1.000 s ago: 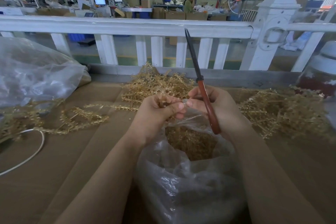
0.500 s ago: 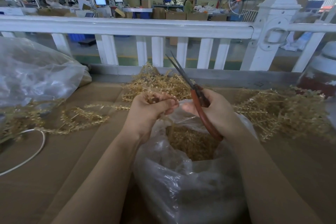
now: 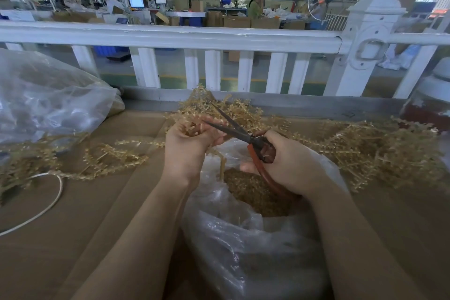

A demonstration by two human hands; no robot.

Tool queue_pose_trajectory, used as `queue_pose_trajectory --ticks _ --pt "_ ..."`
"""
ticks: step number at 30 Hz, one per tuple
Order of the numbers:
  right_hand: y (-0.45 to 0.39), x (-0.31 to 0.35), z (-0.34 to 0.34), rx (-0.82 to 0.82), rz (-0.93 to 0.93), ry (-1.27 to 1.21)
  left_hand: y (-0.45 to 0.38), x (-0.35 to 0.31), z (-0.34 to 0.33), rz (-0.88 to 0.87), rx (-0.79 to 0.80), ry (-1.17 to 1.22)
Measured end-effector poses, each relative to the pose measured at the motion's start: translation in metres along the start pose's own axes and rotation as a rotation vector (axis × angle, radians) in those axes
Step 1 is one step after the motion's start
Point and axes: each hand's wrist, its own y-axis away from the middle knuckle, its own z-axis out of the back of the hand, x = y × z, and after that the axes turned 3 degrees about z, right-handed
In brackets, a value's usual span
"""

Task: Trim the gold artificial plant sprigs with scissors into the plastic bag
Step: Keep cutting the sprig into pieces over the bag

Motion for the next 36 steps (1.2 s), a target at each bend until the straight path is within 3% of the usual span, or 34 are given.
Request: queue_pose_trajectory --ticks 20,36 --pt "-0.003 -0.011 -0.009 -0.123 0.003 0.172 -0.001 0.007 0.004 -0.036 0.024 0.04" --pt "0.0 -0.011 -0.008 -0.158 0.023 0.154 -0.008 0.008 0.012 0.001 0.069 -0.008"
